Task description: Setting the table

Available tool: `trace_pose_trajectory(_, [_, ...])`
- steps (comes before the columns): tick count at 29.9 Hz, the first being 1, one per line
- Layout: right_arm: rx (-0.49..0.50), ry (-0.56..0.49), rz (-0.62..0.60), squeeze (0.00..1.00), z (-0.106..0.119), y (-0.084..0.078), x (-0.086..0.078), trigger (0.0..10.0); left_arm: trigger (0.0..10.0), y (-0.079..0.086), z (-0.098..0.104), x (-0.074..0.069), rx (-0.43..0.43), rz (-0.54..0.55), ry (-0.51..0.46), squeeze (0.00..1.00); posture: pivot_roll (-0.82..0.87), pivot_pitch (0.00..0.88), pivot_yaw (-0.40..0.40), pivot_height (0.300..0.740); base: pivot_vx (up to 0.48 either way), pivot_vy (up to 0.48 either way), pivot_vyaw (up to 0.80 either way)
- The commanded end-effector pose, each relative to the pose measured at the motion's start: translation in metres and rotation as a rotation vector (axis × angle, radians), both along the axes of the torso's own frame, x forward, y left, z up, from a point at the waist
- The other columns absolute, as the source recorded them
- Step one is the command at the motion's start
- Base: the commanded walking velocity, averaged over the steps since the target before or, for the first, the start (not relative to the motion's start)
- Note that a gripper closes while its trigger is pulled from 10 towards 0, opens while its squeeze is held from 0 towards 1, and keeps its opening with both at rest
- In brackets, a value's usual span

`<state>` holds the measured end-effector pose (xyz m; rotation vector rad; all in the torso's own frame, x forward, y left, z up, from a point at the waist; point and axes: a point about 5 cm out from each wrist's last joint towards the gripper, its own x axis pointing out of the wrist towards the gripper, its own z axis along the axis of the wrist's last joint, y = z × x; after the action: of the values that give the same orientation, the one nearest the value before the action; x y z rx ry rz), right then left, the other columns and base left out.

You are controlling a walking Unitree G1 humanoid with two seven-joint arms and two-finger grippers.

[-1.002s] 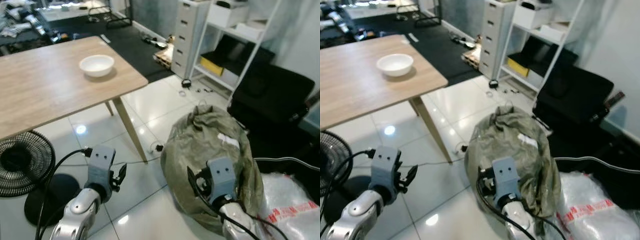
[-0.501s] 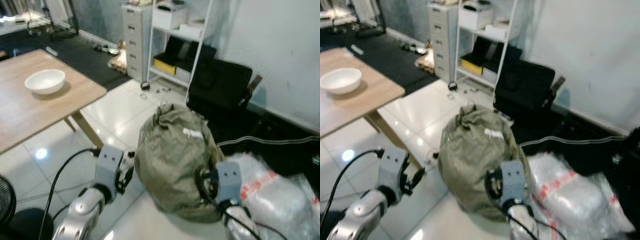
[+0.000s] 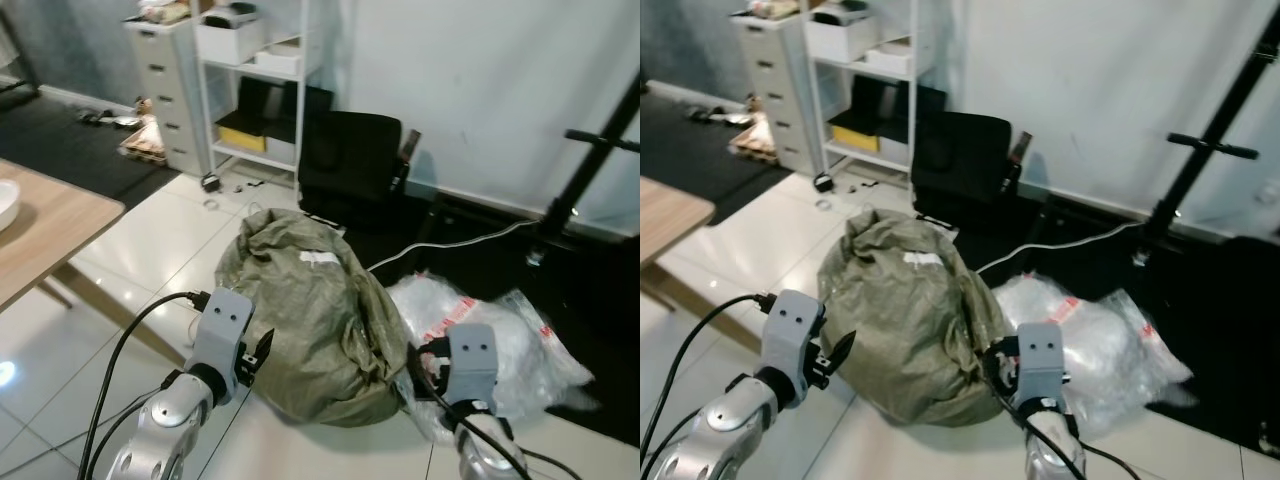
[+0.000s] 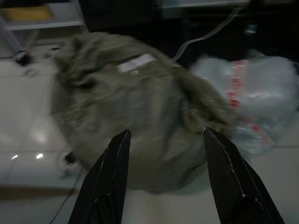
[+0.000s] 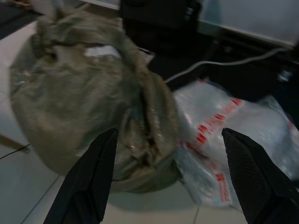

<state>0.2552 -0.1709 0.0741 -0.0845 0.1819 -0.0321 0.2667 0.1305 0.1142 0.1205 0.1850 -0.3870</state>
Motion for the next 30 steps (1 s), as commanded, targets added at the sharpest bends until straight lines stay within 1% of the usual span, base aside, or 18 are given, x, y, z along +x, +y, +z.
trace_pose_trajectory(1, [0.001,0.021,-0.016,0.0,-0.0039,-0.0026,-0.0027,10.0,10.0,-0.0057,0.0036,-0.0018,-0.021,-0.037,-0.011,0.0,-0.06,0.0,0.101,0.74,0.0,0.0,-0.8])
trace_pose_trajectory(7, [0.003,0.013,-0.016,0.0,-0.0014,-0.0013,-0.0016,10.0,10.0,-0.0067,0.0033,-0.0029,-0.044,-0.051,-0.006,0.0,-0.06,0.0,0.1,0.74,0.0,0.0,-0.8])
trace_pose_trajectory(12, [0.003,0.008,-0.02,0.0,0.0005,-0.0015,-0.0009,10.0,10.0,-0.0061,0.0041,-0.0012,-0.05,-0.04,0.005,0.0,-0.06,0.0,0.1,0.74,0.0,0.0,-0.8])
trace_pose_trajectory(30, [0.007,0.013,-0.026,0.0,-0.0001,-0.0012,-0.0014,10.0,10.0,-0.0085,0.0072,0.0021,-0.034,-0.053,-0.007,0.0,-0.07,0.001,0.103,0.74,0.0,0.0,-0.8])
